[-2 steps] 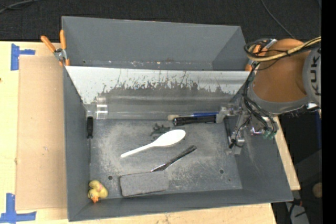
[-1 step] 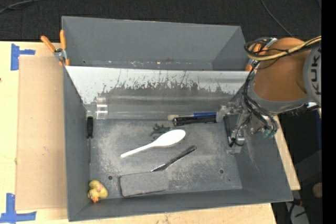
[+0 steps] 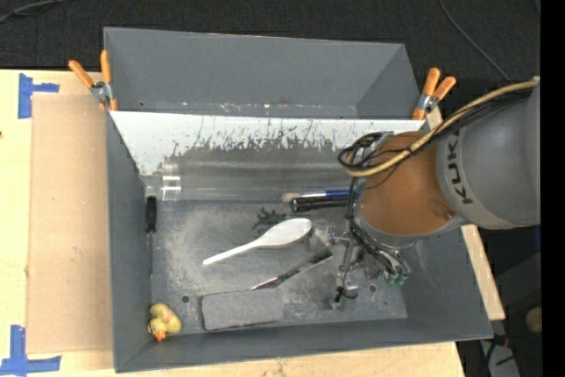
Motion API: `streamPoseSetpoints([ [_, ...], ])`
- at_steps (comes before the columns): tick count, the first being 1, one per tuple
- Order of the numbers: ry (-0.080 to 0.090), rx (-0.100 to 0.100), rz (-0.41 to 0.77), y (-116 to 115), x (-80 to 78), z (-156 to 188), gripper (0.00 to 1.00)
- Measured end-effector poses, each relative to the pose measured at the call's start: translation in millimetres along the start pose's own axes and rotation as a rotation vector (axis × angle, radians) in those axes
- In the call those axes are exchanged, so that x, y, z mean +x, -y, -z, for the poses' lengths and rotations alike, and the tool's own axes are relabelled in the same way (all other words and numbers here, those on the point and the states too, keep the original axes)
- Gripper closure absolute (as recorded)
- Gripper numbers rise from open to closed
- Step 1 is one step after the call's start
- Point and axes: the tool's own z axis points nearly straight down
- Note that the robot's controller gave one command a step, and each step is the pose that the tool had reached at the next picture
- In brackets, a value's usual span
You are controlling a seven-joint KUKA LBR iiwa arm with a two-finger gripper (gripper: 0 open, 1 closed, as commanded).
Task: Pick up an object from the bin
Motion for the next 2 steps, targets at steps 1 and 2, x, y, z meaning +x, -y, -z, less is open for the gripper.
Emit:
streamPoseSetpoints([
  [1,0.012,0.008,0.168,-6.8,0.8,24.7,0.0],
  [2,-0.002,-0.004,0.159,-72.9,9.8,31.9,0.0],
])
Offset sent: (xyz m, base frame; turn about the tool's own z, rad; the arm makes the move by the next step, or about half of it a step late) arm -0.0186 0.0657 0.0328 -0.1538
